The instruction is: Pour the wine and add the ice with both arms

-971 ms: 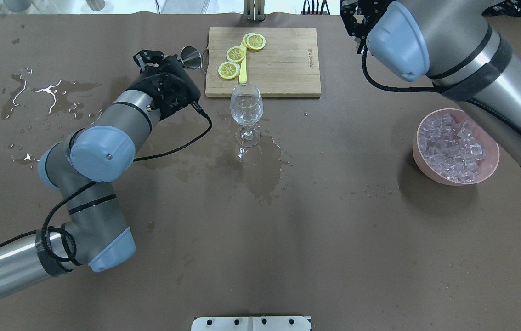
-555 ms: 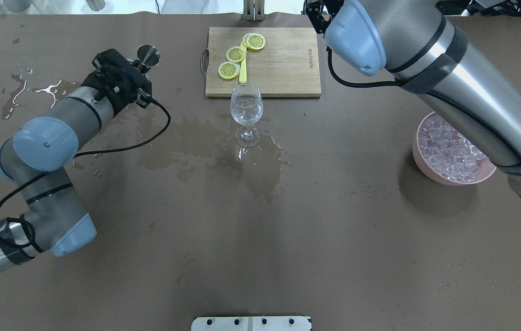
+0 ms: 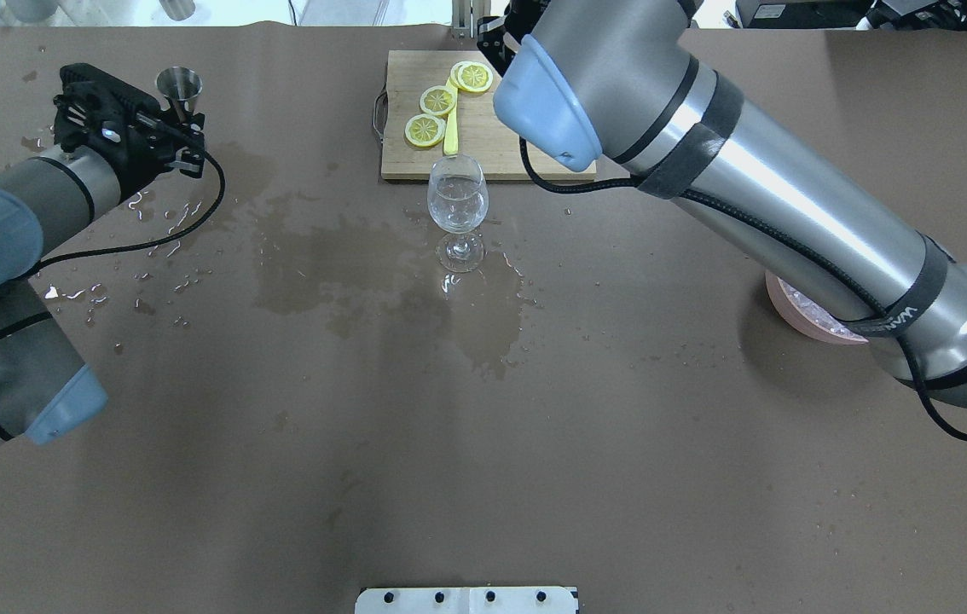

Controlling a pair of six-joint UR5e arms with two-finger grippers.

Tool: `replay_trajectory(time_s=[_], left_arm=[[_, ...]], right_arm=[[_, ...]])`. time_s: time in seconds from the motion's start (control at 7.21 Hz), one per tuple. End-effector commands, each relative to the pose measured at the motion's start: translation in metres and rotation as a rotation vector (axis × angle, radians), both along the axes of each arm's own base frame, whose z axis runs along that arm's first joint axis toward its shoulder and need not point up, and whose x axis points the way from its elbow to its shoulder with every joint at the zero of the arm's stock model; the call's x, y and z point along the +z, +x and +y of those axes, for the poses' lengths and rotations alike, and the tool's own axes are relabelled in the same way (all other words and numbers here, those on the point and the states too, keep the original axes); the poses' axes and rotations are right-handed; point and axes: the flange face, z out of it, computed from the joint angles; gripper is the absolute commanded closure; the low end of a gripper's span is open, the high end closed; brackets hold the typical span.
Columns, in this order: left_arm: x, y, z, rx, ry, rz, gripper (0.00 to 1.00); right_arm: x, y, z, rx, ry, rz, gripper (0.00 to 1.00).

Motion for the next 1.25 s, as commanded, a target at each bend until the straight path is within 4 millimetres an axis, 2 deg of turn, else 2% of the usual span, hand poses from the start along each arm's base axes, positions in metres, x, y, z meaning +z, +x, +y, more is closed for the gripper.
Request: replay_trajectory(time_s=[0.0,0.14,0.28,0.42,0.55,0.83,0.97,1.11], left_arm=[[0.072,-0.039,-0.001,-0.058,-0.036,0.092,1.0],[0.101,-0.046,0.004,-0.061,-0.023,0.113,1.0],[0.137,-0.058,0.013,-0.074,-0.033,0.153,1.0],[0.163,-0.065,0.02,-0.076,-0.023,0.177,1.0],[0.182,-0.074,0.029,-0.074,-0.029,0.173,1.0],[0.202,-0.077,0.037,-0.052,-0.063,0.152,1.0],[0.222,-0.076,0.038,-0.058,-0.115,0.168,1.0],[0.224,-0.076,0.041,-0.042,-0.123,0.185,1.0]], right_arm=[[-0.03,-0.04,0.017,-0.017,0.025,0.021,0.78],[-0.034,-0.055,0.021,-0.032,0.027,0.03,0.78],[-0.028,-0.067,0.025,-0.037,0.055,0.032,0.78],[-0.018,-0.079,0.028,-0.045,0.061,0.042,0.78],[-0.019,-0.087,0.028,-0.046,0.065,0.058,0.78],[-0.012,-0.106,0.023,-0.052,0.091,0.053,0.78],[-0.02,-0.107,0.022,-0.057,0.099,0.047,0.78],[-0.014,-0.108,0.021,-0.058,0.095,0.053,0.77]])
